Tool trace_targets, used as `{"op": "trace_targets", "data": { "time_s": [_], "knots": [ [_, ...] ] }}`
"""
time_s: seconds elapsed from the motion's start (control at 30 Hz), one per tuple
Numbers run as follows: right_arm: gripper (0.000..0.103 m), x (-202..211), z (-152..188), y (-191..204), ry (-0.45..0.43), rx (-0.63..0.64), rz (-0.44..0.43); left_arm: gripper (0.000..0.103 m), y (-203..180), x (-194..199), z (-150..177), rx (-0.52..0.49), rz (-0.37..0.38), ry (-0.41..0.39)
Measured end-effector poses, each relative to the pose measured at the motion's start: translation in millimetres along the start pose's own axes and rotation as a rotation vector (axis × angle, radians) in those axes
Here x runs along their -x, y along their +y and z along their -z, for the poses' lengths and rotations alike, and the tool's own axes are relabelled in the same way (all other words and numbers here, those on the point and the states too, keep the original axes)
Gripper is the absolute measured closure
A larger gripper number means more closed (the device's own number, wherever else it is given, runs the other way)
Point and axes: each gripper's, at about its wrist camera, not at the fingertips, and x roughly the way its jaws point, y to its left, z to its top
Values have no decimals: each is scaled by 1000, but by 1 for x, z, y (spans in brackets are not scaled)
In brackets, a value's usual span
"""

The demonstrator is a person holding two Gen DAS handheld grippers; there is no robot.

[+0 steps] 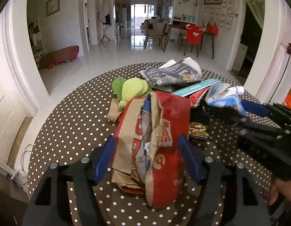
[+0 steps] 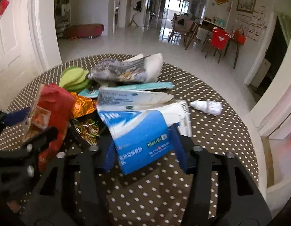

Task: Collect trash
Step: 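Grasp the brown-and-red paper bag with the left gripper while the right lifts the tissue box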

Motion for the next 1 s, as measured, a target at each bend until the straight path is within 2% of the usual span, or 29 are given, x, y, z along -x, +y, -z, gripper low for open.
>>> {"op": "trace_targets", "data": {
  "time_s": [0.03,0.07,0.13,0.2,0.27,0.37,0.53,0.73,1.0],
  "knots": [
    [70,4,0,-7,-3,-20,-10,58,-1,0,0,-4,17,-1],
    [78,10,1,-13,-10,-29,-6,65,-2,0,1,-8,20,-2],
    [87,16,1,-24,-15,-52,-29,69,-2,3,1,-6,25,-6],
    [91,23,1,-35,-14,-66,-50,71,0,4,1,11,40,-6],
    [93,27,2,-44,-14,-91,-82,73,3,6,1,27,52,-6],
    [93,34,5,-58,-15,-126,-119,84,3,10,2,48,78,-8],
    [93,46,8,-77,-27,-172,-152,86,-1,18,3,55,106,-11],
    [93,67,14,-98,-50,-208,-151,86,-12,30,3,49,129,-27],
    [93,93,25,-146,-82,-291,-137,86,-56,64,-21,-23,197,-109]
  ]
}}
